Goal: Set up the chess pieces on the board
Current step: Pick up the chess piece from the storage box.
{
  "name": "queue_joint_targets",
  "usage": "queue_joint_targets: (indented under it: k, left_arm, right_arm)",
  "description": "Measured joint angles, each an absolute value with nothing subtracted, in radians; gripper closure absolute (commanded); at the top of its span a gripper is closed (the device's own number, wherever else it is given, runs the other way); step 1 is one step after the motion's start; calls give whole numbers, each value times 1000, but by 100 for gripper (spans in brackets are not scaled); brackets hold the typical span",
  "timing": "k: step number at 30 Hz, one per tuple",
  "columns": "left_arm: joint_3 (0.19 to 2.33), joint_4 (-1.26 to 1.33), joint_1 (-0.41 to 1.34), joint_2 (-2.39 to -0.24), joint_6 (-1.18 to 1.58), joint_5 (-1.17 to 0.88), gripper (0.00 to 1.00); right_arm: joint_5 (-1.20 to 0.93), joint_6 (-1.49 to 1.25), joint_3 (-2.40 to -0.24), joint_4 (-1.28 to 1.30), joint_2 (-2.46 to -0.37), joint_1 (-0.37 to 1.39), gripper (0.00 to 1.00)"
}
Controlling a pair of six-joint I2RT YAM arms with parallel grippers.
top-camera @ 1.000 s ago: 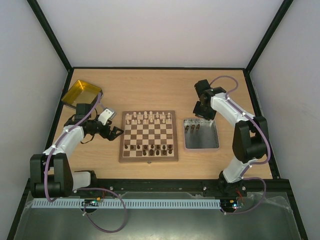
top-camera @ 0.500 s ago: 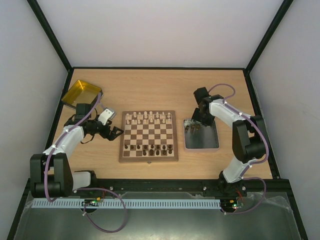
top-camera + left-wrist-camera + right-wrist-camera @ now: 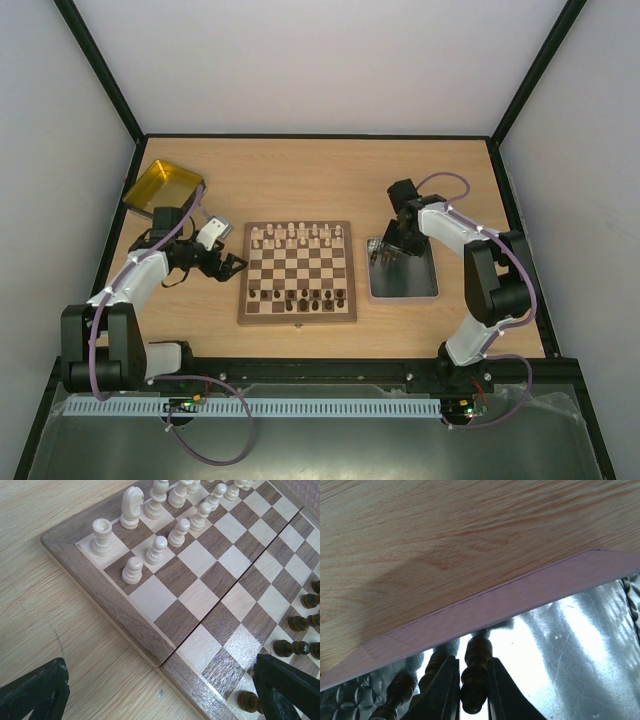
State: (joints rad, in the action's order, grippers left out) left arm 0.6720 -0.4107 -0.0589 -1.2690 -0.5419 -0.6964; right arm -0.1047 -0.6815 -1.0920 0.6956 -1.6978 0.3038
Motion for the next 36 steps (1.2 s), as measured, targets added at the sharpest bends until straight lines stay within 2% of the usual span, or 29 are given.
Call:
queue_joint_targets:
  k: [12, 24, 30, 36]
  left_arm:
    - [672, -410, -59, -1273, -542, -696, 0]
    - [672, -410, -52, -1287, -539, -694, 1]
    - [672, -410, -52, -1296, -534, -687, 1]
    - [672, -389, -52, -1297, -513, -651, 1]
  right_arm:
    - [-89, -684, -1085, 697, -1677, 302, 95]
    - [-33, -677, -1086, 757, -1529, 319, 98]
    - [-19, -686, -1192, 867, -1505, 487, 98]
    - [-27, -739, -1402, 991, -1558, 722, 98]
